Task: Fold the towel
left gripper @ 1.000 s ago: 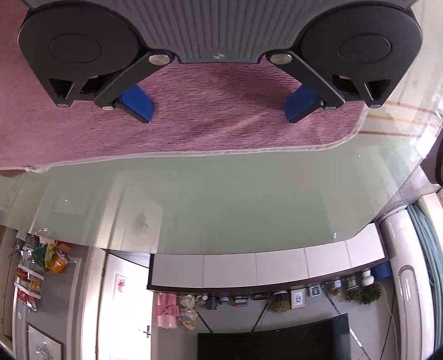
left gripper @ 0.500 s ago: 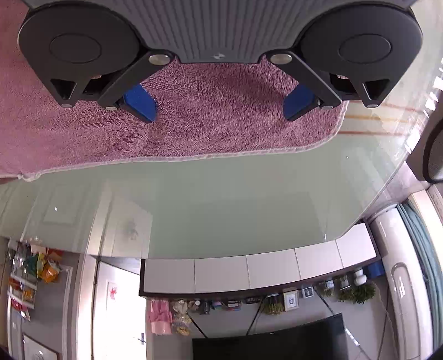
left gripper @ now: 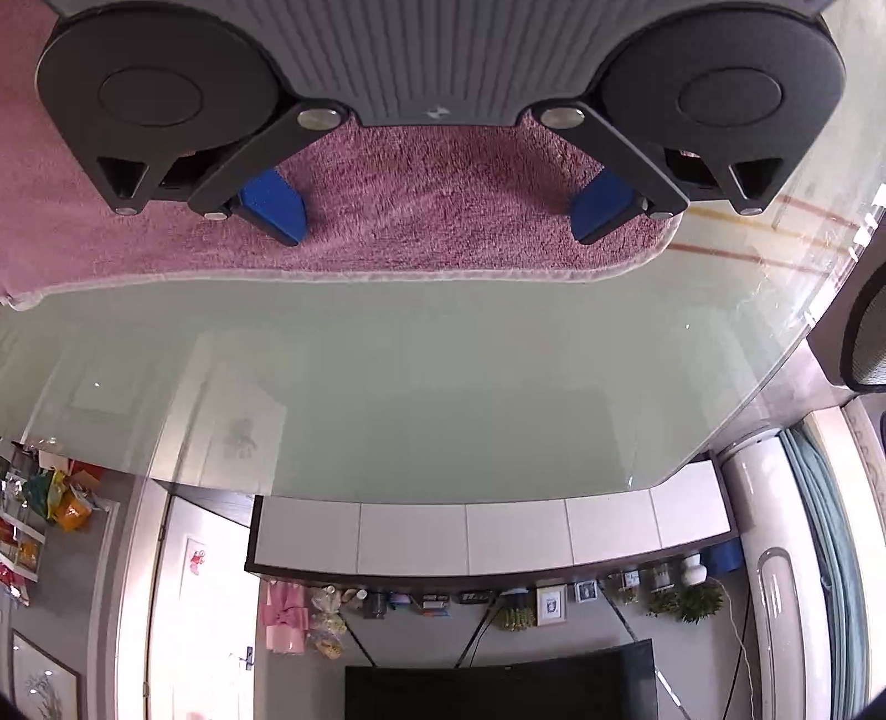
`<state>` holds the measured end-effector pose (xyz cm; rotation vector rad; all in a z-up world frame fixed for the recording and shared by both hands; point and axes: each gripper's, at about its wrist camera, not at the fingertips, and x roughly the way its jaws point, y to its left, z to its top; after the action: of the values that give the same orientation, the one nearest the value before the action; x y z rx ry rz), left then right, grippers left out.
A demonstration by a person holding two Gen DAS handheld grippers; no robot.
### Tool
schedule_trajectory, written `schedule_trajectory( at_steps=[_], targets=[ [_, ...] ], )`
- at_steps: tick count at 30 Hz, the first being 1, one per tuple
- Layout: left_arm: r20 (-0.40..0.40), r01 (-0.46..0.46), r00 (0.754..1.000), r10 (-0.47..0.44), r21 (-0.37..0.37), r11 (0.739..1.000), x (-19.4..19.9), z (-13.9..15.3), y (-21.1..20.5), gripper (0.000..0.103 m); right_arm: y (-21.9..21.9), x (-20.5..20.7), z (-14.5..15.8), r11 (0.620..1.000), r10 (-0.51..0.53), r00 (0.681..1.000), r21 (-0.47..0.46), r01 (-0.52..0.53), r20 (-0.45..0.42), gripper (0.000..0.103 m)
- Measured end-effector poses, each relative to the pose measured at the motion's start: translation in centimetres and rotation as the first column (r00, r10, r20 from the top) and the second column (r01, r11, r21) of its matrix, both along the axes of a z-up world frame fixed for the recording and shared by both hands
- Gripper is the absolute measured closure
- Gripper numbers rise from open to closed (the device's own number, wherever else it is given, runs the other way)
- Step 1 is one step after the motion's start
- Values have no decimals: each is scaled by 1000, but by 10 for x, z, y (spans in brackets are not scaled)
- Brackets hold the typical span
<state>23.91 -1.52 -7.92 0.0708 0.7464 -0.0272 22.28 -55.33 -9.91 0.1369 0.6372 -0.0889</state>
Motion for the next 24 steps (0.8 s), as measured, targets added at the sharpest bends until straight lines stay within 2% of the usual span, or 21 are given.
schedule_trajectory(
  at_steps=[1,2,4,6,10,12,13,14,17,21,24],
  targets=[
    [6,1,1000,-1,14,1000,-3,3,-1,12,-4,-5,5,1000,8,999,18,-9,32,19],
    [19,6,1000,-7,32,999,-9,7,-1,12,-4,-7,8,1000,26,999,-4,-26,45,20],
    [44,26,999,-28,40,999,-23,13,-1,11,2,-24,11,991,78,996,-109,-72,43,21],
    [54,44,998,-44,6,999,-33,17,-2,11,9,-30,7,981,117,993,-157,-114,10,30],
    [62,91,994,-85,-91,992,-46,22,-18,4,27,-30,4,981,158,987,-113,-157,-3,41],
    [74,113,991,-108,-66,991,-51,21,-34,1,38,-26,2,978,179,984,-103,-180,-16,49],
    [74,124,990,-120,-45,991,-53,20,-41,1,43,-24,1,977,185,982,-104,-186,-25,58],
    [69,131,989,-129,-26,991,-54,17,-46,1,44,-22,-2,977,180,983,-112,-184,-42,66],
    [28,137,990,-137,6,991,-52,5,-49,1,41,-23,-6,981,159,986,-109,-163,-47,69],
    [24,113,993,-112,-41,993,-52,-9,-26,0,21,-25,-6,987,100,994,-125,-105,-45,70],
    [26,97,995,-96,-38,995,-48,-9,-14,0,0,-27,-7,987,15,999,-161,-23,-48,70]
  ],
)
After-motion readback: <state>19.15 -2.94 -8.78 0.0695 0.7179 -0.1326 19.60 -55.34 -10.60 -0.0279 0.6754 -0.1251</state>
